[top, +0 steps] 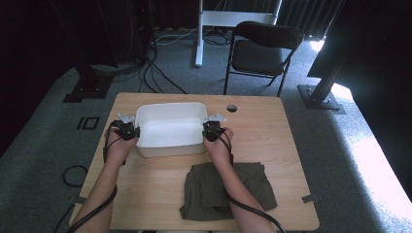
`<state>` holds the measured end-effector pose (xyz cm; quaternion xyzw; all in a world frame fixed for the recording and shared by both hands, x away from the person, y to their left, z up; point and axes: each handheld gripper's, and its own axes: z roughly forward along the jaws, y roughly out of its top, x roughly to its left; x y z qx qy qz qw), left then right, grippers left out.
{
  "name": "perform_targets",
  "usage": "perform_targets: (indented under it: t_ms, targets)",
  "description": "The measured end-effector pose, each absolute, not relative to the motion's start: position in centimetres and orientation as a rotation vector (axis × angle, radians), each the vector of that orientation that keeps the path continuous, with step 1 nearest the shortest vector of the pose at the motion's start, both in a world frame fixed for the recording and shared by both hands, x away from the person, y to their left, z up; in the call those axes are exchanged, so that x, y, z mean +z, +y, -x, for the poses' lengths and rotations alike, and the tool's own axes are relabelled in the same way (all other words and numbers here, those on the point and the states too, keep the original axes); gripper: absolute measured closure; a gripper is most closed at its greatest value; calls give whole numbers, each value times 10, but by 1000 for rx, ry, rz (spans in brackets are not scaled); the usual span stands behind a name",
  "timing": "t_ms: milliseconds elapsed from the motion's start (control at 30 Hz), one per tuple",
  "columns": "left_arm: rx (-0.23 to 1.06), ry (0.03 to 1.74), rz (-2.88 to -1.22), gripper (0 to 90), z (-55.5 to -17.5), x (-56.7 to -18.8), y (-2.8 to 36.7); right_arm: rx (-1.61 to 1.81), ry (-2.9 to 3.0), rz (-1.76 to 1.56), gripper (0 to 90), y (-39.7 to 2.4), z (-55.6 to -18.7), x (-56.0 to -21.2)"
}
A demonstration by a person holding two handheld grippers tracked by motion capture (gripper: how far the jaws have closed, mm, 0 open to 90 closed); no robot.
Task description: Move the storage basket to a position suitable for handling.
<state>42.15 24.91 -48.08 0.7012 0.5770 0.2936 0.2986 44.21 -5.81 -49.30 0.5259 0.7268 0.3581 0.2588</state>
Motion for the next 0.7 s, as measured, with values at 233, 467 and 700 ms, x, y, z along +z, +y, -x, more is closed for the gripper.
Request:
perform_targets:
  t_ms: [233,467,700]
  targets:
    - [762,1525,-1871,795,-426,-480,234,958,1954,-1451,815,-73,-441,-492]
    - [747,1522,-1879,798,-429,-480,219,947,1937,-1475,819,-88,-441,-492]
    - [720,1526,-1879,804,-432,-479,204,942,1921,-1498,822,-103,-439,-492]
